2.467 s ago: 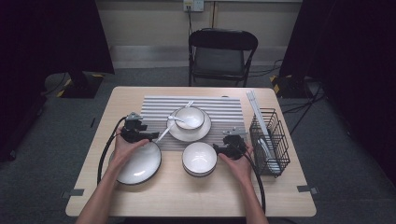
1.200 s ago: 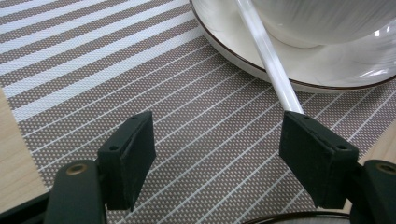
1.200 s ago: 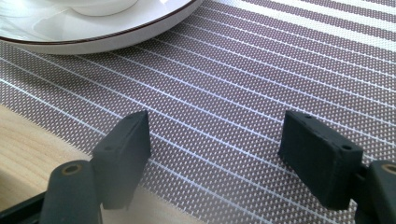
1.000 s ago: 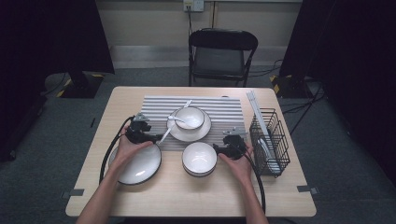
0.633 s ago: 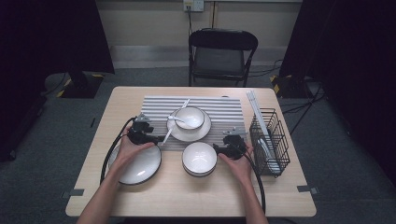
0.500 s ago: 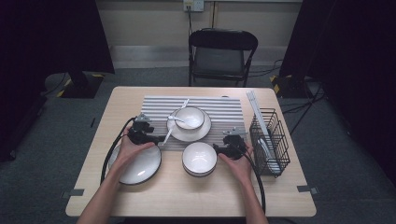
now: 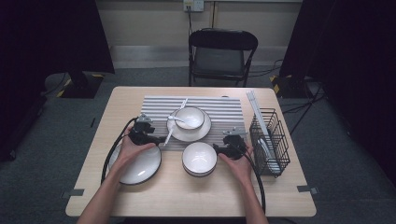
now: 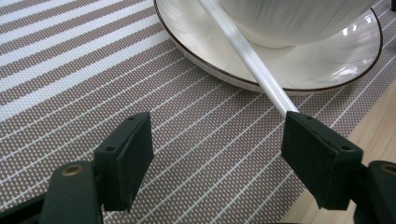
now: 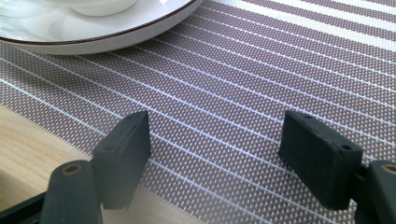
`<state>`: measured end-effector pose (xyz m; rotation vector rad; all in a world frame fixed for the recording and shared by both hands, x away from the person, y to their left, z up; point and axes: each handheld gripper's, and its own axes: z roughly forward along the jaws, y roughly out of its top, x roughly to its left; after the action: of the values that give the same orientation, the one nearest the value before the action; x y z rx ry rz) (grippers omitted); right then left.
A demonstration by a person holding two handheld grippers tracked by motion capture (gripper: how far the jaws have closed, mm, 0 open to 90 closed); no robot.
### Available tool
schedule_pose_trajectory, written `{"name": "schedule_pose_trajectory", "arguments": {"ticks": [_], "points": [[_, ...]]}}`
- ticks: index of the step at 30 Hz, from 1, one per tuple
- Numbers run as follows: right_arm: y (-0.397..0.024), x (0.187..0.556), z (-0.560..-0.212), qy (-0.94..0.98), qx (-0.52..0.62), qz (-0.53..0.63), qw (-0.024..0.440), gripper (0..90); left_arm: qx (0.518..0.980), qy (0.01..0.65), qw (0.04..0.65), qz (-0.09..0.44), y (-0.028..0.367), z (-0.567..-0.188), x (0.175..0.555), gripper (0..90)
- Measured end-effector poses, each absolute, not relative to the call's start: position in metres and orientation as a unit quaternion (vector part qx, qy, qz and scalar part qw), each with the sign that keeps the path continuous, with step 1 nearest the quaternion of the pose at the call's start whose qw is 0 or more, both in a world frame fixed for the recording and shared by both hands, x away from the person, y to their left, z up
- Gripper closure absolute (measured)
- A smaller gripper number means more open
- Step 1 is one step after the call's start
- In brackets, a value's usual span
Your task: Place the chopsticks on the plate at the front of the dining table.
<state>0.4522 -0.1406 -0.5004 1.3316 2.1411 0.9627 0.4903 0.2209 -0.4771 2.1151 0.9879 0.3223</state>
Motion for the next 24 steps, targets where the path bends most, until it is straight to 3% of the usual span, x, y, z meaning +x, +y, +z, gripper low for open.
{"name": "schedule_pose_trajectory", "arguments": {"ticks": [24], "points": [[-0.1406,0.4522,-0.5004,0.774,0.481,0.348,0.22,24.2,0.839,0.378,0.373,0.12,0.2134,-0.4783,0.4866,23.4]]}}
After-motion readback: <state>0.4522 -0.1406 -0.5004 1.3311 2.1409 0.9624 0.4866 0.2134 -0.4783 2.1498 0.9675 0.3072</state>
